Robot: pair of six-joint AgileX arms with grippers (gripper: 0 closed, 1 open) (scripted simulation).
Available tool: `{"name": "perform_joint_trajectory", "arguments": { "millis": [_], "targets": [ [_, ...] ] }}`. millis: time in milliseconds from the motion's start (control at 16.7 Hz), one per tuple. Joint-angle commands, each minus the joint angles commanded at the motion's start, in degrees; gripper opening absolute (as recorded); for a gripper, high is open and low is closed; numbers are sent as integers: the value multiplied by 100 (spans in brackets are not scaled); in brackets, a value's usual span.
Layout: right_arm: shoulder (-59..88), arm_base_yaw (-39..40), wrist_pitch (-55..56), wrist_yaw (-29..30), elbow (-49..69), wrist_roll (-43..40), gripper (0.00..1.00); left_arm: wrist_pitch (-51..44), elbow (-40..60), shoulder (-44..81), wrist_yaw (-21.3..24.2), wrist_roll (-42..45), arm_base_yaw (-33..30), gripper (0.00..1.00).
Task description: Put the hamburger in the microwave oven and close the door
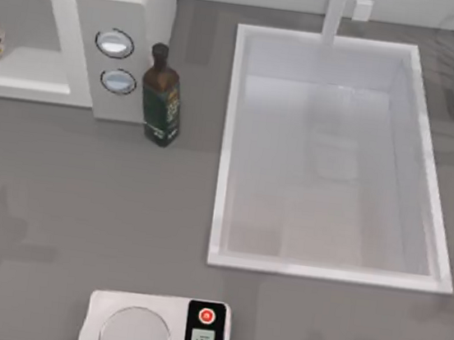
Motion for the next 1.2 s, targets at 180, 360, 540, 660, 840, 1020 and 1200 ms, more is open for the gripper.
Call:
{"name": "perform_joint_trajectory", "arguments": {
  "millis": [180,360,540,660,840,1020,1200],
  "targets": [
    [0,0,0,0,0,0,100,399,-146,287,290,8,287,0],
    [0,0,0,0,0,0,100,957,-342,661,661,10,652,0],
    [0,0,0,0,0,0,100,1223,-408,812,833,13,831,0],
    [0,0,0,0,0,0,100,1223,-408,812,833,13,831,0],
    [0,0,0,0,0,0,100,1133,-288,800,904,14,915,0],
    [0,0,0,0,0,0,100,838,-288,505,1400,6,1402,0],
    [0,0,0,0,0,0,100,500,-290,193,1967,-4,1975,0]
  ]
}}
